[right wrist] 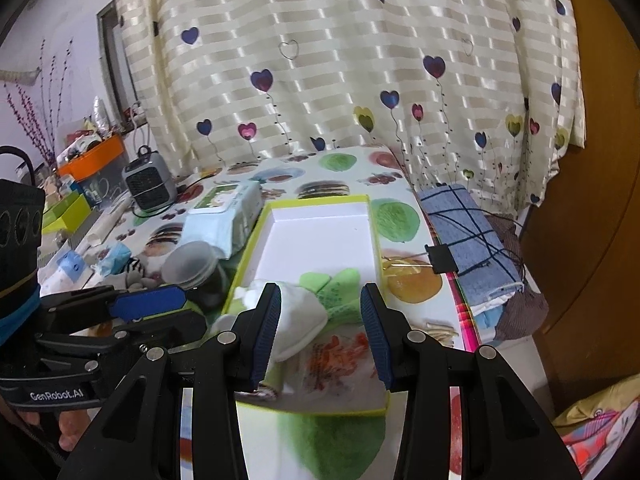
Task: Organize soft objects
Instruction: 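Move both grippers from the box to the pile of items on the table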
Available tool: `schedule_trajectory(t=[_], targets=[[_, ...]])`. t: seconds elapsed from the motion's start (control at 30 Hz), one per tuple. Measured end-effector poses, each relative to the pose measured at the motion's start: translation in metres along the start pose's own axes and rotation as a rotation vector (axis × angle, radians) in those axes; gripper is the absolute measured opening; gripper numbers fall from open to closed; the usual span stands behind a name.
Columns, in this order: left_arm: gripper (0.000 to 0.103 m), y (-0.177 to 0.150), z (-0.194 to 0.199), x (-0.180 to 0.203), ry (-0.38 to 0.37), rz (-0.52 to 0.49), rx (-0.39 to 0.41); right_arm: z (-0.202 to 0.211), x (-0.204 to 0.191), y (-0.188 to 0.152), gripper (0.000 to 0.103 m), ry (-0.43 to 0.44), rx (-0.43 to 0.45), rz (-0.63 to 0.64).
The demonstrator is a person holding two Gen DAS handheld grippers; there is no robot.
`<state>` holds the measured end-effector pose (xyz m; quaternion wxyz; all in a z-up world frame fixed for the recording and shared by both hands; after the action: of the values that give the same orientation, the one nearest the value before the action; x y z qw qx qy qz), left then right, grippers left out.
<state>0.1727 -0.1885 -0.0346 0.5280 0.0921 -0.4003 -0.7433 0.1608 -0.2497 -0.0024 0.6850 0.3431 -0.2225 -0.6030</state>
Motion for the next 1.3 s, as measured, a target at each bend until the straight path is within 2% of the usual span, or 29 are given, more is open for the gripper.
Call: schedule_trajectory(t=[0.27,0.73,1.0,1.3], targets=[[0.044,-0.01,0.027,-0.003,0.031,0.011,0.028,0.021,-0.023,-0.003,0.043,0.027,0.032,0.039],[0.044,-0.036,0.057,-0.025,0.112,0.052,0.041,0.025,-0.061,-0.02,0.043,0.085,0.002,0.084],[0.044,-0.054,0.073,-0.057,0.185,0.114,0.05,0.025,-0.092,-0.026,0.043,0.143,0.009,0.131],[0.044,-0.075,0.091,-0.1,0.246,0.19,0.059,0.01,-0.135,-0.04,0.043,0.225,-0.035,0.188]])
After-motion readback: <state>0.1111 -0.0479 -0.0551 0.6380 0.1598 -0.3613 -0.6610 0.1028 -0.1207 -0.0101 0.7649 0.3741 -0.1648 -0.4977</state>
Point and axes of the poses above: each gripper's, at about its wrist camera, not at the fingertips, and z roughly against the way its jaws point, x to its right, y to its top, the point moved 10 cm from there along -z, roughly the way its jaws point, and after that the axes turned 4 degrees about -x, right-handed, at the moved point
